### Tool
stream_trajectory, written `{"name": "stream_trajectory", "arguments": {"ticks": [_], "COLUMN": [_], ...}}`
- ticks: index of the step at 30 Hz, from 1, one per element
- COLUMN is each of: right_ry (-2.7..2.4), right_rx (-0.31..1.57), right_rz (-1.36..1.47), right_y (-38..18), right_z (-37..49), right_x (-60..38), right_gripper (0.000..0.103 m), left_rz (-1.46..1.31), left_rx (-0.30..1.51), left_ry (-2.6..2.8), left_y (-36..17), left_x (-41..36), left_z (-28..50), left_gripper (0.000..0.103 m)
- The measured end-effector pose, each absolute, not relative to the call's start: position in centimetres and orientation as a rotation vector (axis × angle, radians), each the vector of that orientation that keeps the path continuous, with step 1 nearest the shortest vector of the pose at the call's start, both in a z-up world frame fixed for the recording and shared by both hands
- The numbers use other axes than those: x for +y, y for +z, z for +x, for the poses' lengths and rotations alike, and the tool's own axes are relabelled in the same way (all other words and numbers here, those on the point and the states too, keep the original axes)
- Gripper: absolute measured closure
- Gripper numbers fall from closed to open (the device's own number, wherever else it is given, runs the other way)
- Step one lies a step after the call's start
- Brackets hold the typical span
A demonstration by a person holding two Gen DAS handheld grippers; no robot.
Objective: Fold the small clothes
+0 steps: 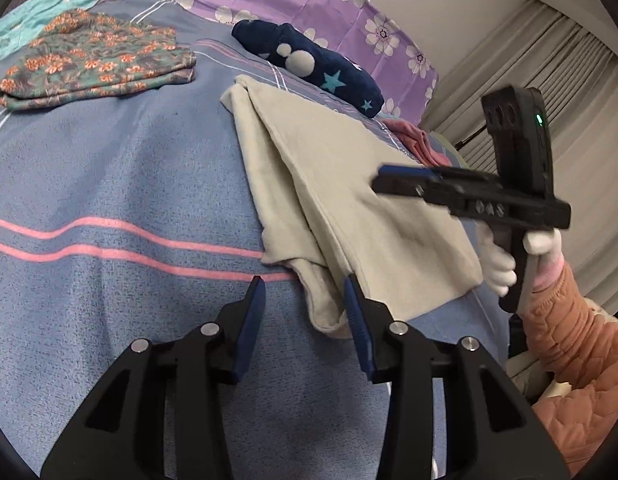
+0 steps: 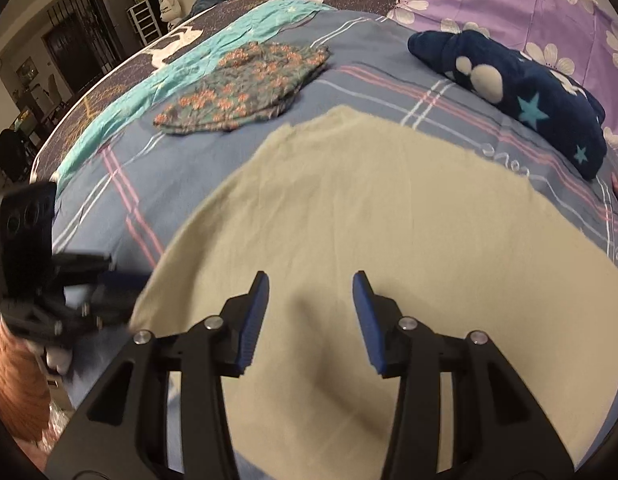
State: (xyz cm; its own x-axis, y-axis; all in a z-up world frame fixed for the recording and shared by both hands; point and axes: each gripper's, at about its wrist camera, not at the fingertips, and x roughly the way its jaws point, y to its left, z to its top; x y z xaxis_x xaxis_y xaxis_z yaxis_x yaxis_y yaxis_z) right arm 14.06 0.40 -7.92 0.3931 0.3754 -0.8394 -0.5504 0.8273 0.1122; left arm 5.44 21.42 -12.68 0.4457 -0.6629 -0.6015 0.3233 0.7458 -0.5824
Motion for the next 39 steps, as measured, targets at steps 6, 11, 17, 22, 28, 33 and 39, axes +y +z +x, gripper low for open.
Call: {"name": "stream_trajectory", "arguments": {"ticks": [6, 11, 17, 22, 28, 33, 39], "right_ry": [0.555, 0.429, 0.322, 0.566, 0.546, 0.541, 0.556], "right_rx": [1.022, 1.024, 0.998, 0.937, 1.046, 1.048, 1.028], "right_rz": [-0.142, -0.295, -0.381, -0.060, 0.194, 0.236, 0.005], "right_y": [-7.9, -9.9, -11.5, -9.3, -11.4, -9.6, -8.6], "right_z": [20.0, 23.4, 24.6, 25.9, 29.9, 30.0, 25.7], "right_x": [5.9, 11.7, 13.9, 10.4, 7.5, 4.8, 7.0], "right_gripper": [0.052, 0.050, 0.095, 0.099, 0.103, 0.097, 0.070], "left_rz": [-0.536, -0.552, -0.522, -0.457, -0.450, -0.472, -0.560], "left_rx": [0.953, 0.973, 0.917, 0.857, 0.941, 0.920, 0.878], "left_ry": [-0.660, -0.627, -0.528, -0.573, -0.466, -0.435, -0.479], "left_y": [-13.5, -13.8, -12.4, -9.8, -12.3, -12.6, -11.2], "left_x": [22.1, 21.8, 20.8, 19.9, 20.8, 22.8, 24.0], "left_z": [5.4, 5.6, 5.1, 3.3, 3.0, 1.7, 5.3], "left_gripper": [0.069, 0.083, 0.102, 0.102, 0.102, 0.103, 0.088]}}
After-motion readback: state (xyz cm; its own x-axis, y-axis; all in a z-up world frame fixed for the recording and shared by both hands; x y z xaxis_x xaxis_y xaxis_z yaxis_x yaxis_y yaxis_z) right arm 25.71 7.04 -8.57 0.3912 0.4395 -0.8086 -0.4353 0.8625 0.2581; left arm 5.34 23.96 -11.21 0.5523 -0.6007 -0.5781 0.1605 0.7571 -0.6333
